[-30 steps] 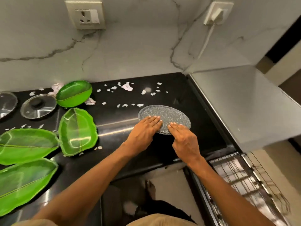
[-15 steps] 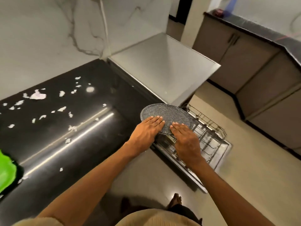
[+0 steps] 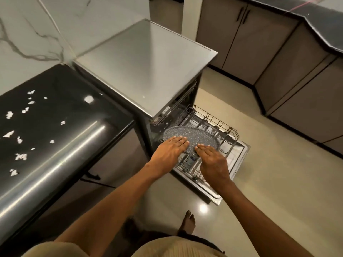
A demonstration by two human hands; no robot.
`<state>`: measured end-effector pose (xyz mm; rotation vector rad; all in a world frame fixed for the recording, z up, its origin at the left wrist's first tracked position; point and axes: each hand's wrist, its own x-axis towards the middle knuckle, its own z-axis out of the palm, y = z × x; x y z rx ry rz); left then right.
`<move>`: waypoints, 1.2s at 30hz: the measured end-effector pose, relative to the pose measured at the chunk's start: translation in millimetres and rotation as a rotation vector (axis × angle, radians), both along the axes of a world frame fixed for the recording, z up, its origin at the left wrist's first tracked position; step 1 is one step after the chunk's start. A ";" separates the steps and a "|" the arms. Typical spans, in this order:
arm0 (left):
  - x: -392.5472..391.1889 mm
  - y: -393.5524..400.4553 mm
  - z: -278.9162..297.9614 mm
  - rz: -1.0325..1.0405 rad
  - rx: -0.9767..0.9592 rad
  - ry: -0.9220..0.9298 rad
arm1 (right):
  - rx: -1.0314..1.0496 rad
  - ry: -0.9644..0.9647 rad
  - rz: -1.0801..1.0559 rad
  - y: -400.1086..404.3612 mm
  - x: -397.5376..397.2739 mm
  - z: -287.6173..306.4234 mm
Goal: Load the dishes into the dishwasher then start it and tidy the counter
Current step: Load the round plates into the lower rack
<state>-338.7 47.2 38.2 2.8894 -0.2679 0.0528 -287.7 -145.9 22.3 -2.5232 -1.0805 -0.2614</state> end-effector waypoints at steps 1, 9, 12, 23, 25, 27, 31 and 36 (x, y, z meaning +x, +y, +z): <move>7.6 -7.7 -3.3 0.002 0.013 0.024 | -0.001 0.023 -0.009 -7.4 5.4 -4.1; 58.7 -42.9 -33.6 0.029 0.025 0.192 | -0.050 0.257 -0.016 -43.2 46.4 -40.3; 74.4 -40.6 -42.2 0.024 0.036 0.256 | -0.067 0.311 -0.013 -42.3 57.1 -50.7; 152.9 -18.5 -108.1 0.042 -0.002 0.403 | -0.207 0.489 -0.079 -11.0 124.2 -109.6; 170.0 -14.2 -120.5 0.040 -0.008 0.460 | -0.245 0.534 -0.101 -3.7 139.9 -117.7; 182.7 -9.8 -133.5 0.045 -0.012 0.476 | -0.270 0.569 -0.107 0.5 151.6 -124.3; 206.9 -2.4 -168.8 0.052 -0.045 0.505 | -0.298 0.622 -0.099 5.6 180.3 -146.3; 228.5 2.5 -207.5 0.104 -0.092 0.571 | -0.330 0.702 -0.089 10.5 207.8 -178.3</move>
